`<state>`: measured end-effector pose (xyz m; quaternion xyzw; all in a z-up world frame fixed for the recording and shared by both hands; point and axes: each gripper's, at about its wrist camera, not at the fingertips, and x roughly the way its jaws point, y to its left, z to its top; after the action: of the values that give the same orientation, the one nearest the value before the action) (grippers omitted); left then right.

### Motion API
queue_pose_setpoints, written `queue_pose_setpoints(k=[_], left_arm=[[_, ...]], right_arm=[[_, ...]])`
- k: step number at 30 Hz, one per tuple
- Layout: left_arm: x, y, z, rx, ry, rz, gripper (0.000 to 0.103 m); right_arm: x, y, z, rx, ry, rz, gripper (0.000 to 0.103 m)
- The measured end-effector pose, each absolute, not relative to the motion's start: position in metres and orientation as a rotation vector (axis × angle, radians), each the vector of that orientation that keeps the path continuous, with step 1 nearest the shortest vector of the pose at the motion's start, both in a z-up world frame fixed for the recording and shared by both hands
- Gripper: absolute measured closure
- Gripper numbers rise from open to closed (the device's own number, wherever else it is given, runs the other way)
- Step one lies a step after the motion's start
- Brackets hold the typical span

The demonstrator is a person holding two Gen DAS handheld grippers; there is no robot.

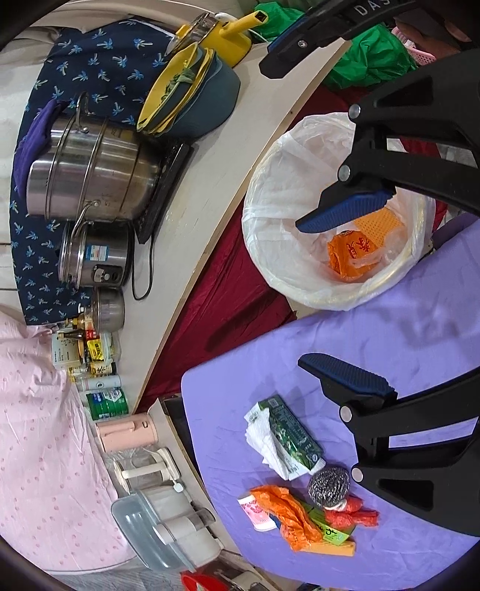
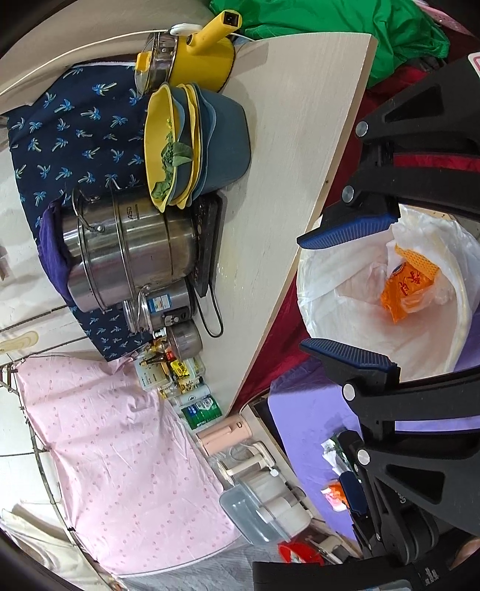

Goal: Collect trash
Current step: 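Withdraw both open grippers from the bin back over the table trash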

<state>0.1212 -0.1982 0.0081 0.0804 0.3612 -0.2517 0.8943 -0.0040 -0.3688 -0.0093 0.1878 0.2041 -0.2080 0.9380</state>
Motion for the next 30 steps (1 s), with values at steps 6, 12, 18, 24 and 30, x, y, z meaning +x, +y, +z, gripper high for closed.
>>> queue_pose_setpoints(k=[6,12,18,24,30], left_arm=[[0.125,-0.171,0.011,0.135,0.749,-0.48,0.038],[0.131,-0.14,0.007,0.113,0.764,-0.427,0.038],[0.14,-0.098,0.003,0.083,0.776,-0.347,0.035],[0.149,-0.057,-0.005,0.059,0.791,-0.278,0.032],[0.159,-0.015,-0.02,0.05,0.815,-0.204,0.028]], right_arm=[[0.003,-0.348,-0.006,0.362,0.425,-0.39,0.051],[0.014,-0.325,-0.009,0.342,0.449,-0.354,0.051],[0.025,-0.304,-0.009,0.325,0.466,-0.32,0.05],[0.037,-0.28,-0.013,0.309,0.483,-0.283,0.045],[0.056,-0.256,-0.021,0.292,0.522,-0.239,0.045]])
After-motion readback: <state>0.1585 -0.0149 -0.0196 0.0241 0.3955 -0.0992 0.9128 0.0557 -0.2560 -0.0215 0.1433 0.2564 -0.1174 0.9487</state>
